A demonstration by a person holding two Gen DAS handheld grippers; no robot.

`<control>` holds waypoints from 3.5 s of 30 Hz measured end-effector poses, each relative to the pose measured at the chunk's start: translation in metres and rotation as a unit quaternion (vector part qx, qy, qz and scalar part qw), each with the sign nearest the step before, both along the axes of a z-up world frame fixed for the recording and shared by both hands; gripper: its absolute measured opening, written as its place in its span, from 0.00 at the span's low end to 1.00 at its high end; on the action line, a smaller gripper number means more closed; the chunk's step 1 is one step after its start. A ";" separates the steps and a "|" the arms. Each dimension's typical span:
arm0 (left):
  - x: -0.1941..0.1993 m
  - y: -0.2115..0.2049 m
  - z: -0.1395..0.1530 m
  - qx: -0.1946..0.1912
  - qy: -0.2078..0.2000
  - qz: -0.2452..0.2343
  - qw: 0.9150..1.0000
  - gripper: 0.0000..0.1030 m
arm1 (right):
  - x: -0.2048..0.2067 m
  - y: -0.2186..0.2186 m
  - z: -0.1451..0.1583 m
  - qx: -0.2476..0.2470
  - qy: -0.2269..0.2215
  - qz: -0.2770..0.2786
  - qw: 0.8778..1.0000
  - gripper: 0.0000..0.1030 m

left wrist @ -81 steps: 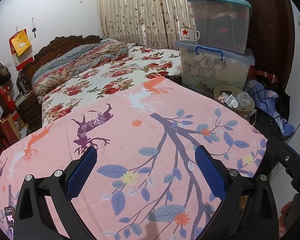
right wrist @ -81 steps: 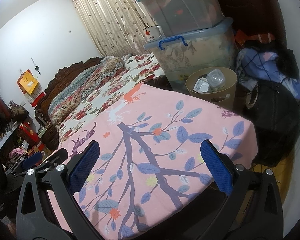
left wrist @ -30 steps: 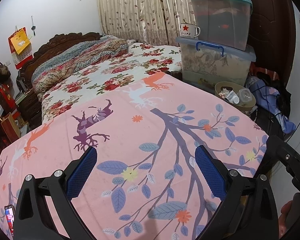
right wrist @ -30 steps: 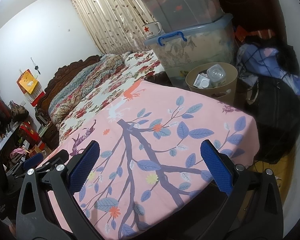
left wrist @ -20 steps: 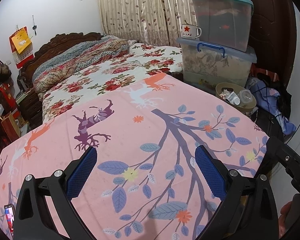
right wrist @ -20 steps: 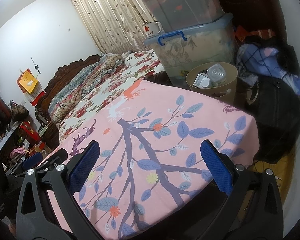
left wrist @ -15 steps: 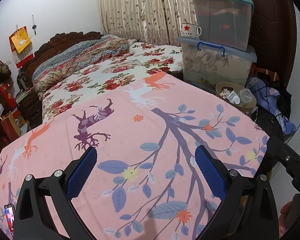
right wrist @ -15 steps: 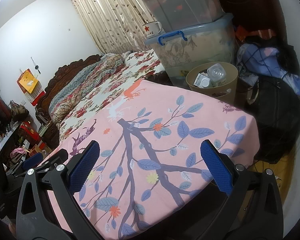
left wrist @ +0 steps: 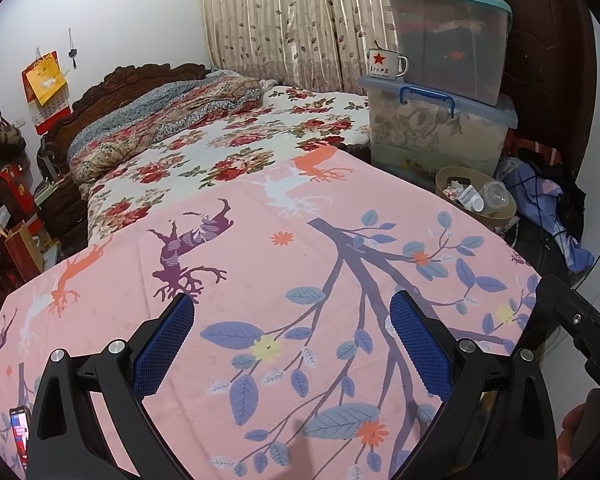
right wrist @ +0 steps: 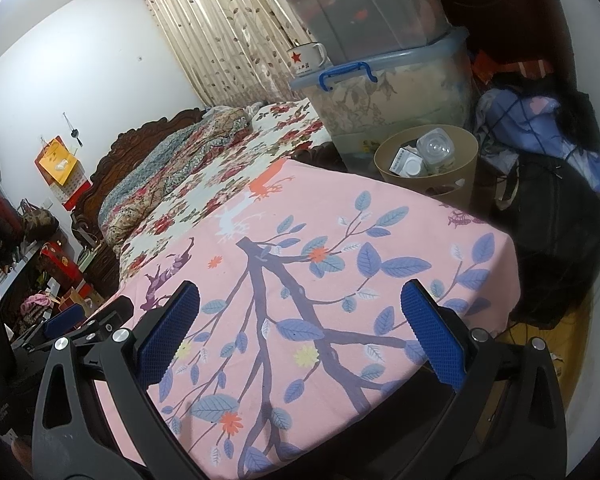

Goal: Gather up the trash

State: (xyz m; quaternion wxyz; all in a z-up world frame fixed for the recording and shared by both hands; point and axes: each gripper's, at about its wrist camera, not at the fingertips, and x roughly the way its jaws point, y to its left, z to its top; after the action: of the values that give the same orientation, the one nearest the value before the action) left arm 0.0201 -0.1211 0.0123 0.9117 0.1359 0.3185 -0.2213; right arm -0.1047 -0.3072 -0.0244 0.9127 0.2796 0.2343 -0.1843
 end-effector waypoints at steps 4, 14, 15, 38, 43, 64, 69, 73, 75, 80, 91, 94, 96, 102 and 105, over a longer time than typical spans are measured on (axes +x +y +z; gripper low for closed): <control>0.001 0.001 0.001 0.001 0.000 0.004 1.000 0.92 | 0.000 0.000 0.000 -0.001 0.000 0.001 1.000 0.97; 0.001 0.000 0.002 -0.004 0.006 -0.003 1.000 0.92 | 0.002 0.003 0.002 -0.003 0.000 0.004 1.000 0.97; 0.001 0.000 0.002 -0.004 0.008 -0.003 1.000 0.92 | 0.002 0.002 0.002 -0.003 0.000 0.003 1.000 0.97; 0.003 0.001 -0.006 -0.001 0.014 -0.004 1.000 0.92 | 0.004 0.004 0.002 -0.005 0.001 0.005 1.000 0.97; 0.003 0.002 -0.009 0.002 0.014 -0.004 1.000 0.92 | 0.004 0.001 0.000 -0.001 0.004 0.004 1.000 0.97; 0.000 0.003 -0.011 0.008 0.014 -0.011 1.000 0.92 | 0.002 0.000 0.000 0.000 0.003 0.004 1.000 0.97; 0.000 0.002 -0.011 0.008 0.013 -0.011 1.000 0.92 | 0.003 -0.001 0.000 -0.001 0.003 0.005 1.000 0.97; 0.000 0.002 -0.011 0.009 0.013 -0.010 1.000 0.92 | 0.002 -0.001 0.000 0.000 0.003 0.005 1.000 0.97; 0.000 0.001 -0.011 0.009 0.013 -0.011 1.000 0.92 | 0.002 -0.001 0.000 0.000 0.003 0.005 1.000 0.97; 0.000 0.000 -0.011 0.011 0.012 -0.012 1.000 0.92 | 0.002 -0.001 0.000 0.000 0.003 0.005 1.000 0.97; 0.000 0.001 -0.012 0.013 0.014 -0.012 1.000 0.92 | 0.002 0.000 0.000 -0.001 0.003 0.005 1.000 0.97; 0.001 -0.001 -0.011 0.013 0.014 -0.013 1.000 0.92 | 0.002 0.000 0.000 0.000 0.003 0.005 1.000 0.97; 0.000 0.000 -0.012 0.013 0.014 -0.012 1.000 0.92 | 0.002 0.000 0.000 0.000 0.003 0.005 1.000 0.97; 0.001 0.000 -0.012 0.014 0.014 -0.012 1.000 0.92 | 0.002 0.000 0.000 0.000 0.003 0.005 1.000 0.97; 0.001 -0.001 -0.011 0.014 0.014 -0.012 1.000 0.92 | 0.002 0.000 0.000 0.000 0.004 0.005 1.000 0.97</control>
State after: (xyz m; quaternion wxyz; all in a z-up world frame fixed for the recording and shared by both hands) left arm 0.0208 -0.1218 0.0009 0.9024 0.1491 0.3325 -0.2300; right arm -0.1026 -0.3071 -0.0248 0.9125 0.2781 0.2390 -0.1812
